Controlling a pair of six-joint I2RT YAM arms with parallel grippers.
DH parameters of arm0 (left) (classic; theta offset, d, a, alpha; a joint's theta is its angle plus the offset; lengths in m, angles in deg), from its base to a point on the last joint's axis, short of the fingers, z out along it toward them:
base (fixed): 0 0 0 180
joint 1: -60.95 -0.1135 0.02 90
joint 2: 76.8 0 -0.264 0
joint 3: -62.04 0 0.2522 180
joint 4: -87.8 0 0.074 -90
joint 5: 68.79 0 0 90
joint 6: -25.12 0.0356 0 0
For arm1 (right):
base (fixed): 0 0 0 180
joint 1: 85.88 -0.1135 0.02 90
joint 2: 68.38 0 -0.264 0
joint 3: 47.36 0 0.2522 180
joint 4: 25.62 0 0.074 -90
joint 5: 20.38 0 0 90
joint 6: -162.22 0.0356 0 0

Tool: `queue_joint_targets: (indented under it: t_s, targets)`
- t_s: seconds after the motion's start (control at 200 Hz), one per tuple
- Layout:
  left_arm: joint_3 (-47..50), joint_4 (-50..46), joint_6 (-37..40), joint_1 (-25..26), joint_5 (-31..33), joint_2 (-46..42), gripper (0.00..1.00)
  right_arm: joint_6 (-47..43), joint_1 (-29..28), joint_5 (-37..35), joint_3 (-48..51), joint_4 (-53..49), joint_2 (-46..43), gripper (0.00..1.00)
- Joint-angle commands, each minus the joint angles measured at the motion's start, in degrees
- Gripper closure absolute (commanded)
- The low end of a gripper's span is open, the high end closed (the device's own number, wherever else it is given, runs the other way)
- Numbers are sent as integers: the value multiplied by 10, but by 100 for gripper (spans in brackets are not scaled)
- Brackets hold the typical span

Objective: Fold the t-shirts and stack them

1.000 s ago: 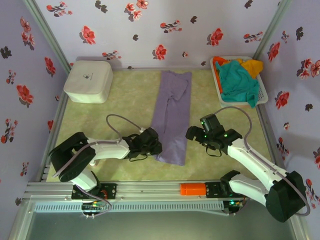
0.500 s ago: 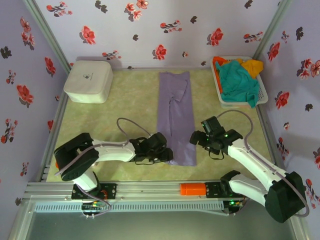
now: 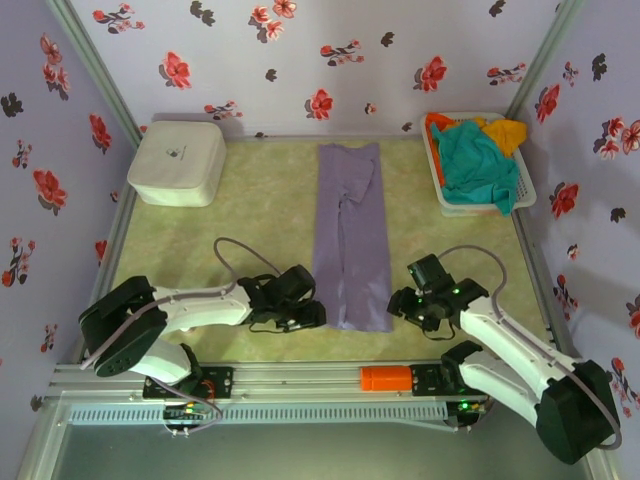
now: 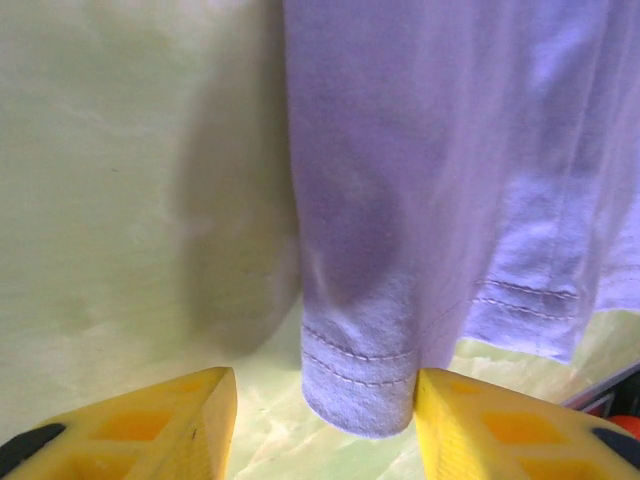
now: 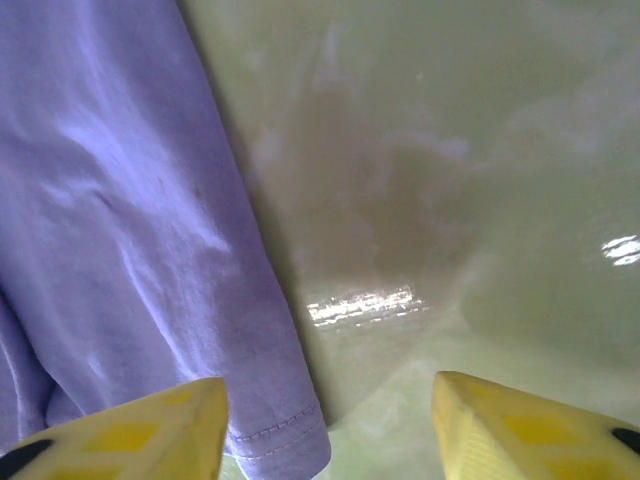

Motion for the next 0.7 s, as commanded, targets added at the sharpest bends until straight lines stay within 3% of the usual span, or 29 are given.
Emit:
queue_joint_targets:
  t_s: [0.0, 0.225, 0.695]
  targets:
    - [3, -18, 21, -13, -9, 4, 51, 7, 3, 31, 11, 25, 5, 48]
    - [-21, -19, 38, -22, -15, 36, 54, 43, 2, 86, 47, 116, 29, 59]
    - [-71, -4, 66, -22, -26, 99, 68, 31, -3, 110, 61, 116, 25, 66]
